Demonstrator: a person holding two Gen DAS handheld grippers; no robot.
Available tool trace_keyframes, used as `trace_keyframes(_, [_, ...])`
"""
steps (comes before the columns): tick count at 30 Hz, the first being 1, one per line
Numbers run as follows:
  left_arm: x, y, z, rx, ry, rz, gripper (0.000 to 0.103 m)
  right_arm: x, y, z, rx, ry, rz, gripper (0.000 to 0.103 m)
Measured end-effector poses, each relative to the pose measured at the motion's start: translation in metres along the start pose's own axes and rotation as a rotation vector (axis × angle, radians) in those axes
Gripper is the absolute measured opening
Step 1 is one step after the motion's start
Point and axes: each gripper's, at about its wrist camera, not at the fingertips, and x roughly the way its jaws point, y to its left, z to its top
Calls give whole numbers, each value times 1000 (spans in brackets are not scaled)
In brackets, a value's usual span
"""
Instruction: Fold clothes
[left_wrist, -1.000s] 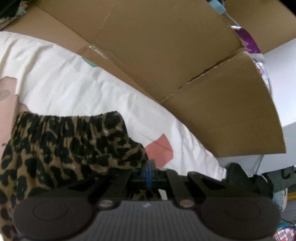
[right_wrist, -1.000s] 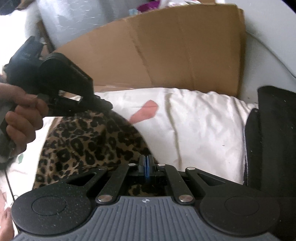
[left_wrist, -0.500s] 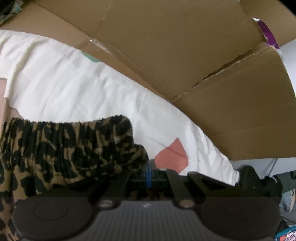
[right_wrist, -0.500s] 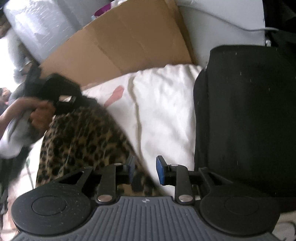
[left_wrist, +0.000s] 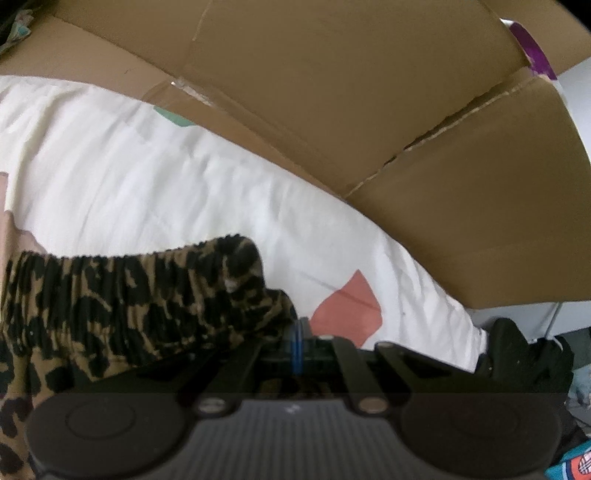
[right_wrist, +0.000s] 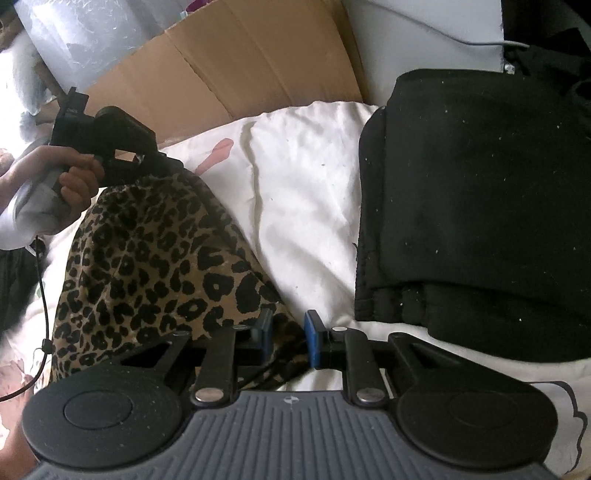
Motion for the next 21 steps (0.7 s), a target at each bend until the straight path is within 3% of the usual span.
trace_keyframes(4, [5, -2, 4, 4, 0, 4, 1, 5, 2, -1, -8, 15, -8, 23])
trace_keyframes(5, [6, -3, 5, 5, 0, 5, 1, 7, 2, -1, -9, 19, -9, 20])
trace_keyframes(7, [7, -4, 5, 12, 1, 7, 1, 8, 1, -4, 9, 24, 0, 3])
trace_keyframes(9, [8, -5, 5, 21, 2, 11, 1, 3, -4, -5, 58, 8, 6, 0])
trace_keyframes(21, [23, -28, 2, 139, -5, 62, 1, -14, 3, -14, 85, -22, -93, 0])
